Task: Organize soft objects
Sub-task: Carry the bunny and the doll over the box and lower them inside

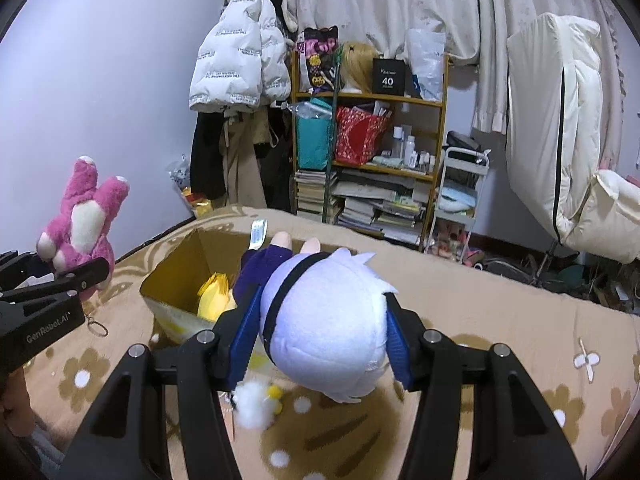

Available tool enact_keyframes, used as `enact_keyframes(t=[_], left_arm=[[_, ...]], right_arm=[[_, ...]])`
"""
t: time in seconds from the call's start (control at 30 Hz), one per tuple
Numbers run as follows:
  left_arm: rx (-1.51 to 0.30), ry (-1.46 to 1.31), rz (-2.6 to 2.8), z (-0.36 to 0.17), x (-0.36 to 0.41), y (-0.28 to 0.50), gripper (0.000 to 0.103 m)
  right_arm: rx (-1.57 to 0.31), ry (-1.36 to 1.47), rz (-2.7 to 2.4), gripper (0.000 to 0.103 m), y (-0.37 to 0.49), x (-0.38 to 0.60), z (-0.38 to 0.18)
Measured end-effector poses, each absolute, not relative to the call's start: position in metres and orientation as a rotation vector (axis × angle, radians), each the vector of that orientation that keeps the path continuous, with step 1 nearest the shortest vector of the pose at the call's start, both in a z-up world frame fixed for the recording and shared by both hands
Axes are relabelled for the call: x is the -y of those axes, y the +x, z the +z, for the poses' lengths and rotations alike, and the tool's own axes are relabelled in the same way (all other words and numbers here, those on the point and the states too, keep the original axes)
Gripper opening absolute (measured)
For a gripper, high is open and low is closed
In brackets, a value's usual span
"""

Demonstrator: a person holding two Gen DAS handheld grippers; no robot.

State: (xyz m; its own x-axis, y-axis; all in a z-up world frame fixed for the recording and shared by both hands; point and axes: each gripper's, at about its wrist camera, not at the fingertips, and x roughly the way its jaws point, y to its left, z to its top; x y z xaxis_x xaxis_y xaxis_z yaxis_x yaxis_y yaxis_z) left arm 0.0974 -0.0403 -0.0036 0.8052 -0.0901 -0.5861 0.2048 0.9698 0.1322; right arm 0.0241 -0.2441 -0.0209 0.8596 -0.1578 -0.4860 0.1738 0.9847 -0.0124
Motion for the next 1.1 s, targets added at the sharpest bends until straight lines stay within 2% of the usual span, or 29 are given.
enact_keyframes(t=[0.43,1.1], left_arm=[[-0.584,0.213,-0.154,-0.001,0.051,0.127,0.048],[-0.629,0.249,-0.162,-0.027,0.068,0.159,0.049]], right_arm=[[-0.473,0.029,-0.185,0.06,0.048,0.25,-0.02],[-0.49,0.064,-0.182,0.06,0.087,0.263,-0.03]])
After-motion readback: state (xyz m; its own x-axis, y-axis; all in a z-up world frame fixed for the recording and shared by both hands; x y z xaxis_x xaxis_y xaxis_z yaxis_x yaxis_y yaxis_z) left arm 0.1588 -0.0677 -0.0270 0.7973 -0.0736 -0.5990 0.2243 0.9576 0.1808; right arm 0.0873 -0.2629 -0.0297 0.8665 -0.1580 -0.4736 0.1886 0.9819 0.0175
